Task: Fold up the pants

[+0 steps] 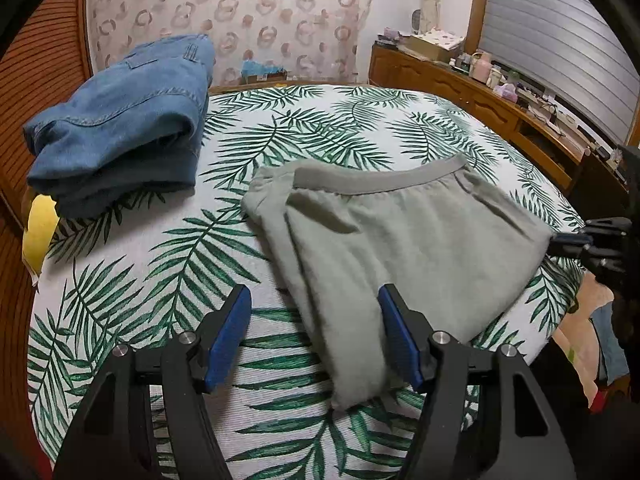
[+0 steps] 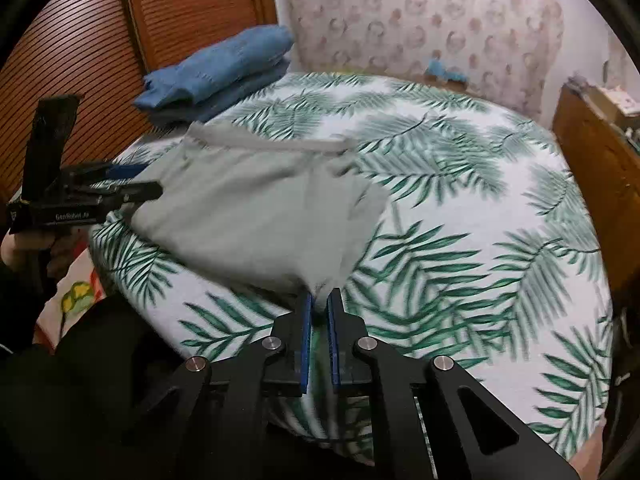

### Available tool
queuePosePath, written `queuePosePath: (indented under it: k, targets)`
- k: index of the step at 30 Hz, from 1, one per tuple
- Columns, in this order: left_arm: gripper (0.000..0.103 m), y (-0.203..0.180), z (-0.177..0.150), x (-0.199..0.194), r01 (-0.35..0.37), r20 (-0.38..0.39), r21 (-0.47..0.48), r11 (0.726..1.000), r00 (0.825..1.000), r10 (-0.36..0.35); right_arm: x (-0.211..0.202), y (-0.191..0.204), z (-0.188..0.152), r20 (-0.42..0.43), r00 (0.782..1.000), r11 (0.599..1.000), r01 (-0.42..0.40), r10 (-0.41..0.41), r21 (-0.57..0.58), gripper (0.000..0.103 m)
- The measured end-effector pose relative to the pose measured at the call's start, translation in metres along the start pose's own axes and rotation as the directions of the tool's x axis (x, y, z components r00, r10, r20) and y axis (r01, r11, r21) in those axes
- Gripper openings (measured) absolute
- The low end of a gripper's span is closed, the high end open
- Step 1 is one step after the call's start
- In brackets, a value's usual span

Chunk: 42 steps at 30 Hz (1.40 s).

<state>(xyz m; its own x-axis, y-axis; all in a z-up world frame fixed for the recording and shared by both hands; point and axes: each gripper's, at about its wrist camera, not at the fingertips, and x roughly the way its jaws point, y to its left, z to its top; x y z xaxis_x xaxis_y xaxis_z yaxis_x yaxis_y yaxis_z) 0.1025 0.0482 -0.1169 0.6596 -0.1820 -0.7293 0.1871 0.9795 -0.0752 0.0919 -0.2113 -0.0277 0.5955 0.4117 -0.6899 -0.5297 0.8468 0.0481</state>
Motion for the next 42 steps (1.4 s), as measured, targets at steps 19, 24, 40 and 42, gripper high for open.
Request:
queuePosePath:
  k: [19, 24, 40, 42]
  targets:
    - [0.083, 0.015, 0.031, 0.005, -0.01, 0.031, -0.033, 0.999, 0.999, 0.011, -0.009, -0.012, 0.026, 0.047, 0.999, 0.996, -0.003, -0.001, 0.093, 0.048]
    - [0.083, 0.022, 0.041, 0.015, -0.036, 0.019, -0.023, 0.999, 0.999, 0.037, 0.011, -0.016, 0.034, 0.023, 1.0, 0.993, 0.005, -0.008, 0.12, 0.053]
    - [0.075, 0.028, 0.051, 0.04, -0.006, -0.047, -0.009, 1.0, 0.999, 0.006, 0.056, -0.021, 0.049, -0.029, 1.0, 0.989, -0.003, 0.007, 0.147, 0.053]
    - [0.072, 0.027, 0.051, 0.042, -0.007, -0.05, -0.005, 1.0, 0.999, 0.007, 0.056, -0.022, 0.049, -0.025, 1.0, 0.988, -0.006, 0.01, 0.156, 0.053]
